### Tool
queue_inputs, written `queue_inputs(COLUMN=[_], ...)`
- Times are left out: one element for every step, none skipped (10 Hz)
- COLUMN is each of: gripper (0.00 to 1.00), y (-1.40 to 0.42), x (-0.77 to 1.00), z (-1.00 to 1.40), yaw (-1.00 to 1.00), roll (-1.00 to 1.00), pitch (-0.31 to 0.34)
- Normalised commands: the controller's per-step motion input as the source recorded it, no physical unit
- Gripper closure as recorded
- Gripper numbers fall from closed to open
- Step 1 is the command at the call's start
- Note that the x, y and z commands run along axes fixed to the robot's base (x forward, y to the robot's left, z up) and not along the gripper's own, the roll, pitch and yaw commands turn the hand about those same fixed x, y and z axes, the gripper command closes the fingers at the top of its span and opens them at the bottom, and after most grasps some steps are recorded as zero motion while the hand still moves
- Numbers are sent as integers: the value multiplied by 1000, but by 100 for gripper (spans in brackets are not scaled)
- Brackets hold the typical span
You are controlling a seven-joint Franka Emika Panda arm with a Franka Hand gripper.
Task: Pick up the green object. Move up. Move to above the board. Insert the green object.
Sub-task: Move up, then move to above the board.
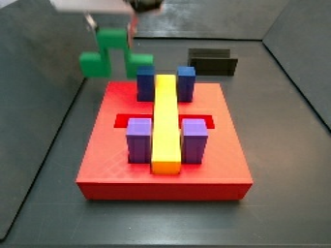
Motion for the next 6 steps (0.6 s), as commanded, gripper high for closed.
queue_inputs(gripper=[100, 100, 100, 100, 100, 100], y=[-12, 0, -1, -8, -1, 4], x=[20, 0, -17, -83, -68, 18], z=[308, 1400, 1400, 1400, 1400, 1400], yaw=[-1, 0, 4, 0, -5, -4], roll=[-69, 0, -6, -50, -61, -58], pitch=[21, 0, 28, 17, 1, 35])
